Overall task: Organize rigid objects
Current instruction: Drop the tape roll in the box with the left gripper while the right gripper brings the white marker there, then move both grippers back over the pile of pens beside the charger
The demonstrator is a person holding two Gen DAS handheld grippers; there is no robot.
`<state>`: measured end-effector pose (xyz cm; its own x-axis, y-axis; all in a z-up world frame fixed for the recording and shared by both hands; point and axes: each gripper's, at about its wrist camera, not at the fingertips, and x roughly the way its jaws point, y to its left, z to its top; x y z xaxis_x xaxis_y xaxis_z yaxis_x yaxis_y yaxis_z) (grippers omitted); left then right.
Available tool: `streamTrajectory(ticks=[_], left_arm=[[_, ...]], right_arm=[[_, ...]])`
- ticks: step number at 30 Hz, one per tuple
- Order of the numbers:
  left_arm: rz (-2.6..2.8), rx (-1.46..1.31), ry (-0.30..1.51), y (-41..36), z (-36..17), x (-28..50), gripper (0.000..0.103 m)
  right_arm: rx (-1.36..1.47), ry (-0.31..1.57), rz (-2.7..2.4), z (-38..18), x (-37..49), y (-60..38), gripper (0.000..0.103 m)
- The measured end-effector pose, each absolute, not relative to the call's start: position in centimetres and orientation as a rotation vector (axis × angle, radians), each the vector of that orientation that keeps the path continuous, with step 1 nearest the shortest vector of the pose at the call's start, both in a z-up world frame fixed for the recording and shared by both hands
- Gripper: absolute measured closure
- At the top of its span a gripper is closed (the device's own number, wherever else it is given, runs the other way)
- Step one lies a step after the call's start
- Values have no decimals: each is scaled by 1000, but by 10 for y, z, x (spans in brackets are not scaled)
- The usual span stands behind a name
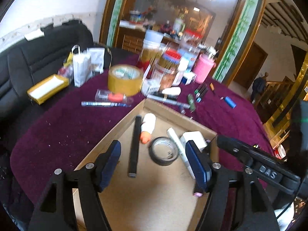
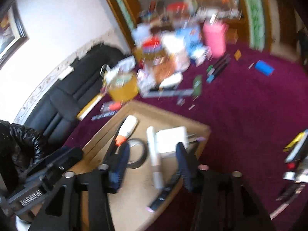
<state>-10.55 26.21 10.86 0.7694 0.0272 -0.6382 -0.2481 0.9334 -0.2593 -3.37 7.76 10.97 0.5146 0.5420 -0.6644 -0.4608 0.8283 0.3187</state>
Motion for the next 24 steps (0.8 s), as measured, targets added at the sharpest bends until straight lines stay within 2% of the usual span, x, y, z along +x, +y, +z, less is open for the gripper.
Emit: streamTrajectory(ticks=[2, 4, 9, 13, 17, 24], left_arm=[[150, -318, 644, 250, 116, -110, 32], [135, -279, 607, 232, 125, -118, 28], [115, -163, 538, 186, 142, -133, 27], [123, -41, 452, 147, 155, -150, 15], [115, 44, 427, 116, 161, -157, 13], [174, 138, 546, 83, 140, -135, 13]], right_arm=[[106, 756, 556, 119, -47, 58, 30], [110, 680, 503, 128, -61, 36, 29], [84, 547, 384, 142, -81, -11, 22], [11, 415, 251, 154, -89, -44, 8], [-83, 333, 129, 152, -83, -69, 6], [-47, 281, -120, 107, -59, -112, 5]])
